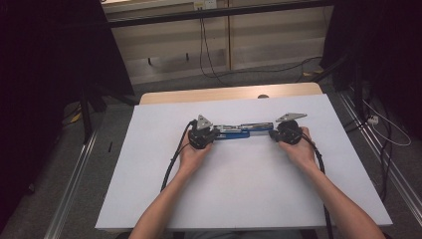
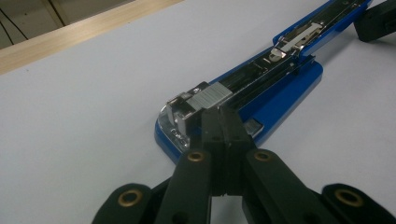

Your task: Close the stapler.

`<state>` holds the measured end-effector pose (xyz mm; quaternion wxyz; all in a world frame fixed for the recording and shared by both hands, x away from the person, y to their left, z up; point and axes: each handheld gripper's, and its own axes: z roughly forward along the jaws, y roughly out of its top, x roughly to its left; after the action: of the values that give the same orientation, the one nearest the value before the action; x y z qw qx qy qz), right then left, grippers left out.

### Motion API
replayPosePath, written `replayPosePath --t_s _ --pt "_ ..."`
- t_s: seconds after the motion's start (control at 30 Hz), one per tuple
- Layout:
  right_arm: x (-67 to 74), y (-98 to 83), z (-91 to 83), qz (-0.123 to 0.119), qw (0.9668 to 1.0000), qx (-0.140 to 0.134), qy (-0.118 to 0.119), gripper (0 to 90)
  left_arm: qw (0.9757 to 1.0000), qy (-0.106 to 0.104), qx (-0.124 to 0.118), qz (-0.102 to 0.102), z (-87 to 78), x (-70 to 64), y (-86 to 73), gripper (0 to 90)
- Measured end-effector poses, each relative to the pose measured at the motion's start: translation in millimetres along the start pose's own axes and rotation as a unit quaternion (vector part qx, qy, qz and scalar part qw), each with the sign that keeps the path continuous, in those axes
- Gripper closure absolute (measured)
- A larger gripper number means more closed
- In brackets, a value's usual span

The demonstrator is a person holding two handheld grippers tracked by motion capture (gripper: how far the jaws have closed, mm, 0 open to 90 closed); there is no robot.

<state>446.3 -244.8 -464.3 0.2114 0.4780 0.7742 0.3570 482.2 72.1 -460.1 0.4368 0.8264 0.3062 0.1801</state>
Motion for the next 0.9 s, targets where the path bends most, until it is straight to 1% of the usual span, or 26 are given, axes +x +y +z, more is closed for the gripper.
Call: replayPosePath --t_s 0.47,0.73,0.9 --pt "-2.4 0.0 0.7 0.010 0.9999 -0.003 -0.004 90.0 1.0000 0.000 -0.001 0.001 -0.2 0.1 -0.5 90.0" --pt "-3.2 0.6 1.0 0.012 0.9999 -0.005 -0.002 90.0 1.0000 0.004 -0.002 0.004 0.0 -1.7 -0.6 90.0" --pt "-3.1 1.0 0.9 0.012 0.9999 -0.009 -0.002 90.0 1.0000 0.003 -0.002 0.003 0.0 -1.3 -0.6 90.0"
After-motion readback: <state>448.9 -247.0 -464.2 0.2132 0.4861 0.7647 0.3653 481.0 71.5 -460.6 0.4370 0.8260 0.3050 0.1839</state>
